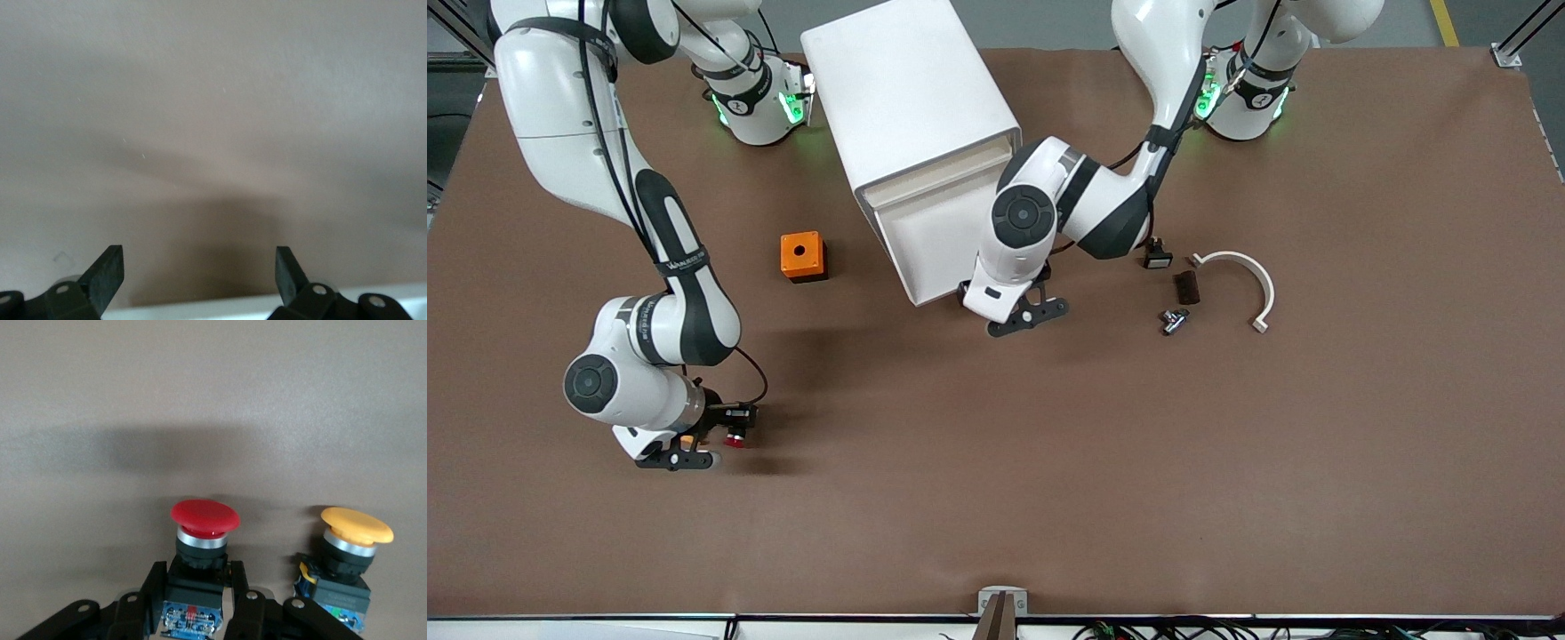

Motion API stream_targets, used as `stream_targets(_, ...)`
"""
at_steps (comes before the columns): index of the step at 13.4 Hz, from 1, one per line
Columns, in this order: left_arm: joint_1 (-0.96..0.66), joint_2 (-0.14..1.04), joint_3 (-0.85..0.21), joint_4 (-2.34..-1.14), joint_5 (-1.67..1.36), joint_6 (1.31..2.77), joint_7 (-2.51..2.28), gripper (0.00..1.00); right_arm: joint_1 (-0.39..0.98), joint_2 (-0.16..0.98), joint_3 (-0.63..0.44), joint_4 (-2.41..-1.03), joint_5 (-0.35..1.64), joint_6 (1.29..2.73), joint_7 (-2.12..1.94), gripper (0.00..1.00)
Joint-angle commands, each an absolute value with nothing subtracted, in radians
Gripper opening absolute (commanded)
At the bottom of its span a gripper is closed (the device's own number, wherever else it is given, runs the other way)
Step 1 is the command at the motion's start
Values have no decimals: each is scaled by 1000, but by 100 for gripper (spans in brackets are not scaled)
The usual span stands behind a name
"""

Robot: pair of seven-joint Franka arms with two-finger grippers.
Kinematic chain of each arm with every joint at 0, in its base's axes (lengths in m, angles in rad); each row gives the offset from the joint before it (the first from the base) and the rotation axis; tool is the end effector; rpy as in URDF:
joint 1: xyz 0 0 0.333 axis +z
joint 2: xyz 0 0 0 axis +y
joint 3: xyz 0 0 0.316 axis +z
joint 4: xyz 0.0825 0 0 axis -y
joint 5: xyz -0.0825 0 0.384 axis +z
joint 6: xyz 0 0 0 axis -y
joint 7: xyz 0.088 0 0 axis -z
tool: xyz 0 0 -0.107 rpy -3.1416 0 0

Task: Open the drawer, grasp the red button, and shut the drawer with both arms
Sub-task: 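Push the drawer shut with the left gripper while the right gripper releases the button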

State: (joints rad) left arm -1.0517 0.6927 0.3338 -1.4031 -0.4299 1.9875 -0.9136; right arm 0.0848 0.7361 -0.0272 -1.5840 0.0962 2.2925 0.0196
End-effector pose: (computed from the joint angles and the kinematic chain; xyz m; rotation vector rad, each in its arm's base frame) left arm 0.4905 -0.5255 0.3064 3.0201 0.4863 -0.2618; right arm 0.6943 0.0447 0.2014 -3.0892 0.0305 0.0448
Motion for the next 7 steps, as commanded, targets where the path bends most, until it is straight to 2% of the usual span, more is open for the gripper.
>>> stream_targets(1, -1058, 686, 304, -1416, -419, 2005, -936, 100, 69, 755, -12, -1519, 106, 2278, 5, 50)
stream_targets(2, -1058, 686, 293, -1416, -419, 2005, -943, 100, 68, 755, -12, -1511, 106, 2276, 3, 62)
stream_targets(3, -1058, 687, 284, -1414, -419, 2005, -953, 100, 61, 752, -12, -1511, 104, 2278, -1, 93)
stream_targets(4, -1058, 687, 272, -1416, -420, 2005, -956, 100, 57, 746, -14, -1508, 104, 2278, -3, 100)
stream_targets(7, -1057, 683, 226, -1414, -420, 2003, -1011, 100, 51, 721, -14, -1486, 101, 2270, -6, 100)
